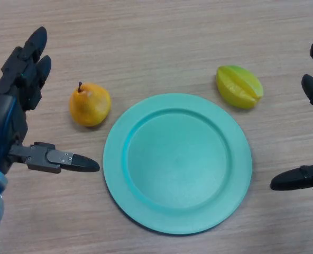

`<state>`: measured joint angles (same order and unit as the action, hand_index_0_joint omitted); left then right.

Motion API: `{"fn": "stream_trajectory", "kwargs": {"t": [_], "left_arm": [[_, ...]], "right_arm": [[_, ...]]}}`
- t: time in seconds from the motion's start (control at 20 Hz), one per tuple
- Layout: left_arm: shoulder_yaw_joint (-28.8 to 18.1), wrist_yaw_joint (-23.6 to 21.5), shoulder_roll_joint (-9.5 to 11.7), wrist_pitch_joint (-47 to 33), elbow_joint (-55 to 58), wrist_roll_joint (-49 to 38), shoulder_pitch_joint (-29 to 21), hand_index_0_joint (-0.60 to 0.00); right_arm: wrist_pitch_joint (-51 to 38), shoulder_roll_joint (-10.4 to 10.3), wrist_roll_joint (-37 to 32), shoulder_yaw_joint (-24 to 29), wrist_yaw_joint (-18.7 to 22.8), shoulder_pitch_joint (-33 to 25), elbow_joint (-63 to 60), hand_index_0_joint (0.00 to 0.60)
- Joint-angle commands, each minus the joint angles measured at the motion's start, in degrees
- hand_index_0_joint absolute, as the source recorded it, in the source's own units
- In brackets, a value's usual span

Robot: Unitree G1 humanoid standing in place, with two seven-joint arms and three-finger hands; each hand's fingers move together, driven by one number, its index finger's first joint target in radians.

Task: Pick up the yellow pear and place it on the plate

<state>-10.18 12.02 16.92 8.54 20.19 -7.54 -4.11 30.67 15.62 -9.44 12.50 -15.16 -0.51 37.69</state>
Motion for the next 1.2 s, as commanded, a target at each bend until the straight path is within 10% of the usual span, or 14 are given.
{"fn": "stream_trajectory", "kwargs": {"t": [0.05,0.4,0.75,1.2], "left_arm": [[-4.8,-0.5,2.1,-8.2,3.7,-0.8,-0.7,0.0],[-5.4,-0.7,2.6,-9.0,1.4,-1.2,-1.3,0.0],[-3.4,-6.6,6.6,-25.0,-21.3,5.3,-11.4,0.0],[1.1,-9.8,6.1,-33.2,-46.1,5.4,-22.4,0.0]], "right_arm": [[-9.6,1.8,1.1,2.9,0.5,-0.9,3.2,0.0],[-8.2,1.8,0.5,2.6,0.3,-1.2,3.2,0.0],[-8.4,2.2,0.5,2.6,0.1,-2.1,2.1,0.0],[-10.2,2.2,1.2,2.5,1.0,-2.0,1.0,0.0]]}}
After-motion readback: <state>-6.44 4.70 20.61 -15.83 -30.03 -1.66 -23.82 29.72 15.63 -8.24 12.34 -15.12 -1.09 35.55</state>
